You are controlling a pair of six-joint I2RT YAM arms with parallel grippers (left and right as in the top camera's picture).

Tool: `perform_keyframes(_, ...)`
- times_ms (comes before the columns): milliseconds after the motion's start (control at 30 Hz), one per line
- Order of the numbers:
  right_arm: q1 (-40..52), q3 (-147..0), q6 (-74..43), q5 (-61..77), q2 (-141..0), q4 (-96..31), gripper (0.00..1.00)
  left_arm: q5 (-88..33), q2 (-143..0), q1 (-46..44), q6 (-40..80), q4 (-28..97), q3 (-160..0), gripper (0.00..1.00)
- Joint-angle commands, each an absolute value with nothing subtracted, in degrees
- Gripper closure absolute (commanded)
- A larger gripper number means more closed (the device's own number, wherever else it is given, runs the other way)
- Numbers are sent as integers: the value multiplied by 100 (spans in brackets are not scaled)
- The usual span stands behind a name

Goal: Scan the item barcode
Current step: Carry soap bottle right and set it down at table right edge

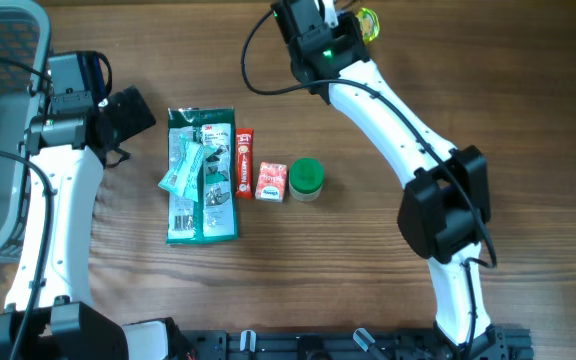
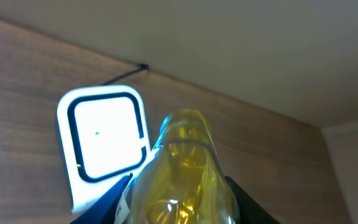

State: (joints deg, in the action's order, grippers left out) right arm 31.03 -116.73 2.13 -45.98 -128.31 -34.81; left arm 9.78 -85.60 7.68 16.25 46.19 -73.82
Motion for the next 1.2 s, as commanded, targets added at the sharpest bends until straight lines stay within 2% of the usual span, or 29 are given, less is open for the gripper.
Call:
perform_keyframes(0,3094,-11762,307,-4928,-13039,-3057,96,987,-8549,801,1697,4606,-7415,0)
perform_keyframes(233,3089,-11762,482,-4807,-13378,-2655,95,987,-8549,801,1699,4606,-7415,0)
perform_keyframes(433,3002,-11762,1498,-4954,-13664,-2388,96,987,-8549,801,1697,4606,-7415,0)
perform_keyframes(633,2917,-11762,1492,-5059,-13740,-2331,96,987,-8549,801,1697,4604,-7415,0)
perform_keyframes(833,2921,-11762,1431,-4342,-13743,-2456,95,987,-8549,801,1697,4606,-7415,0)
perform_keyframes(900,2917,-11764,1496,-4453,-13740,-2438,95,987,-8549,801,1699,4606,-7415,0)
perform_keyframes(1033,2917,-11775,2018,-5618,-13681,-1951,96,987,-8549,801,1699,4606,-7415,0)
perform_keyframes(1167,2888,-11775,2047,-5680,-13200,-2191,96,987,-8549,801,1699,4606,-7415,0)
